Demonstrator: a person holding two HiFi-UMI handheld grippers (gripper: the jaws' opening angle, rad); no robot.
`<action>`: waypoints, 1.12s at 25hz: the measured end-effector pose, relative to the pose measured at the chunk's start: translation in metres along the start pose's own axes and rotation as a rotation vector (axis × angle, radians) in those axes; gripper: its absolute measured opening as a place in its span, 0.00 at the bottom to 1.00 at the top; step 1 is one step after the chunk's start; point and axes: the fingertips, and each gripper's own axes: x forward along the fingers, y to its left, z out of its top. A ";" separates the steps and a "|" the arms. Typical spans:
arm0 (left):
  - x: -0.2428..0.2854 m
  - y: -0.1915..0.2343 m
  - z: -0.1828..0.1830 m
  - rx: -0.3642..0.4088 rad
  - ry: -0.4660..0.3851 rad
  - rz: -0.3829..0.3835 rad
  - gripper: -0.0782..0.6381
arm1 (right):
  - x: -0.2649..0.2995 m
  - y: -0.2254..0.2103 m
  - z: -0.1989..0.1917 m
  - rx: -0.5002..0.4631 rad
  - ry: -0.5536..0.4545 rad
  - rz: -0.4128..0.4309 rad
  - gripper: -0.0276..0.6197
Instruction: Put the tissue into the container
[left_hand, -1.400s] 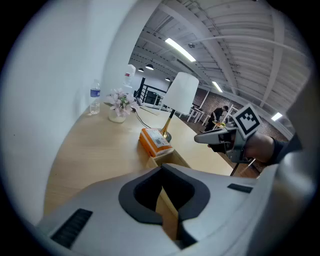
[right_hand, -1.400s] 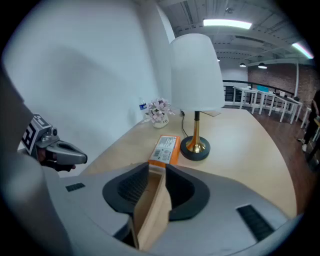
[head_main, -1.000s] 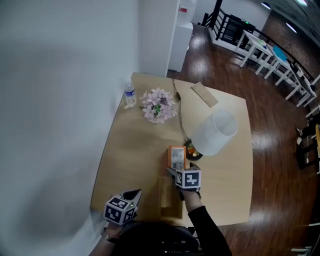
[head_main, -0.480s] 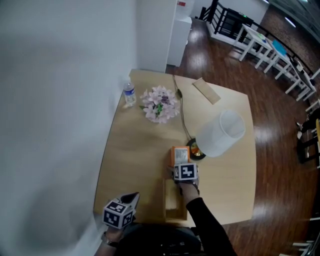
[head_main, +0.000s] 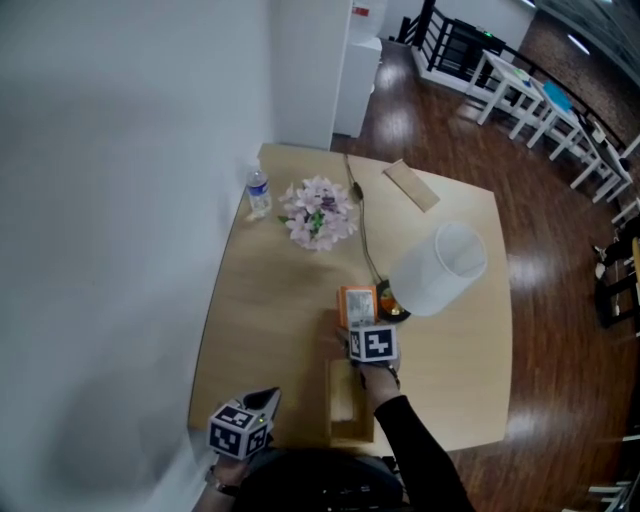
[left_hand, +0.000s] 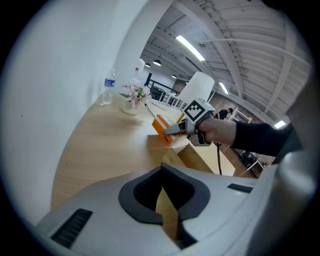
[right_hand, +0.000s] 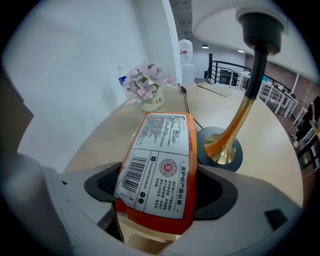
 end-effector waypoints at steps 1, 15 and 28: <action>0.000 -0.001 0.001 0.003 -0.002 -0.001 0.10 | -0.007 0.006 0.007 -0.009 -0.018 0.012 0.72; 0.003 -0.024 0.021 0.099 -0.032 -0.067 0.10 | -0.126 0.076 -0.035 -0.066 -0.093 0.152 0.72; 0.003 -0.040 0.012 0.149 -0.021 -0.121 0.10 | -0.134 0.062 -0.161 0.063 0.047 0.085 0.72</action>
